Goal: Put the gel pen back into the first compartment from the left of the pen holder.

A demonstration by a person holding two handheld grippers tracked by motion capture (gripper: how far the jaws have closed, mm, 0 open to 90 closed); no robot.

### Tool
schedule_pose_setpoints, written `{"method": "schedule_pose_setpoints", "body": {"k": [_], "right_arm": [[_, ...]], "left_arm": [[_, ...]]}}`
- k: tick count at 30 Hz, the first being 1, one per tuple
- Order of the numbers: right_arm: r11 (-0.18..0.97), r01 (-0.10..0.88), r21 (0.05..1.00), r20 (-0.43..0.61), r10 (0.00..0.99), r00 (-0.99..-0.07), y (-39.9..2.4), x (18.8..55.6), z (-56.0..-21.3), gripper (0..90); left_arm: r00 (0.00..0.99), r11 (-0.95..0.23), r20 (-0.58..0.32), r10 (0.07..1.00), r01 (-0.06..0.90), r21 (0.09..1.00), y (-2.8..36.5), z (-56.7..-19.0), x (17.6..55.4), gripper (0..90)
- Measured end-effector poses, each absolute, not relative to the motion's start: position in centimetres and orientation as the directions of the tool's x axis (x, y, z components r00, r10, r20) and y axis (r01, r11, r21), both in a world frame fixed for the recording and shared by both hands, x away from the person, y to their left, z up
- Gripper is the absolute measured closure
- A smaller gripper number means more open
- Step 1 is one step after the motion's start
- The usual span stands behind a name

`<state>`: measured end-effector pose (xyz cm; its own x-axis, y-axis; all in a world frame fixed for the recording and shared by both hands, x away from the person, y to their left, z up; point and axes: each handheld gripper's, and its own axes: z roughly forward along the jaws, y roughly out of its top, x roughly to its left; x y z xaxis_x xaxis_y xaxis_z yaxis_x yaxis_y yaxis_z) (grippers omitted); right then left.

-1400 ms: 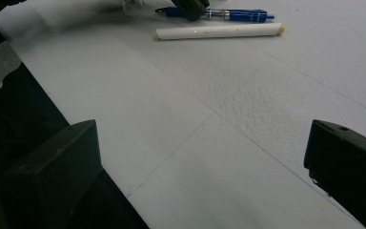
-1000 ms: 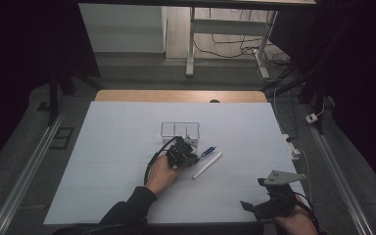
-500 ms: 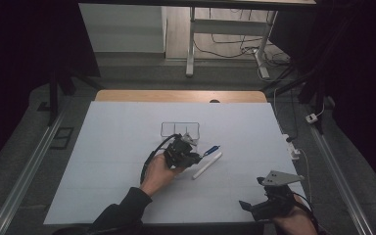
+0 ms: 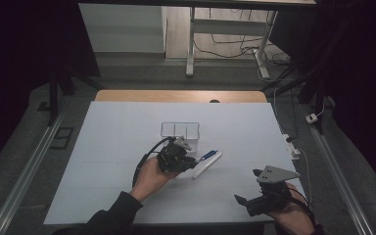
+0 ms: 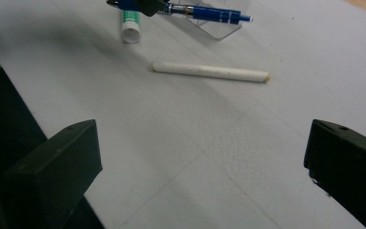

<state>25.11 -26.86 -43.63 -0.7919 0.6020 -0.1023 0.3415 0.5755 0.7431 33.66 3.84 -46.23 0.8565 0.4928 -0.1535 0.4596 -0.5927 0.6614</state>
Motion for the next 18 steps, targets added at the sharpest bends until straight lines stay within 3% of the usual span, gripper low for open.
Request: {"method": "schedule_pose_setpoints", "body": {"k": [8,18], "right_arm": [[0.680,0.219,0.699,-0.273,0.537,-0.798,-24.8,25.1,-43.4,0.0],[0.747,0.105,0.657,-0.396,0.460,-0.795,-22.2,25.8,-42.9,0.0]], "left_arm": [[0.864,-0.595,-0.165,0.476,0.454,0.663,4.0,-45.8,32.9,78.7],[0.871,-0.599,-0.167,0.462,0.446,0.666,4.3,-45.3,31.9,78.7]]}}
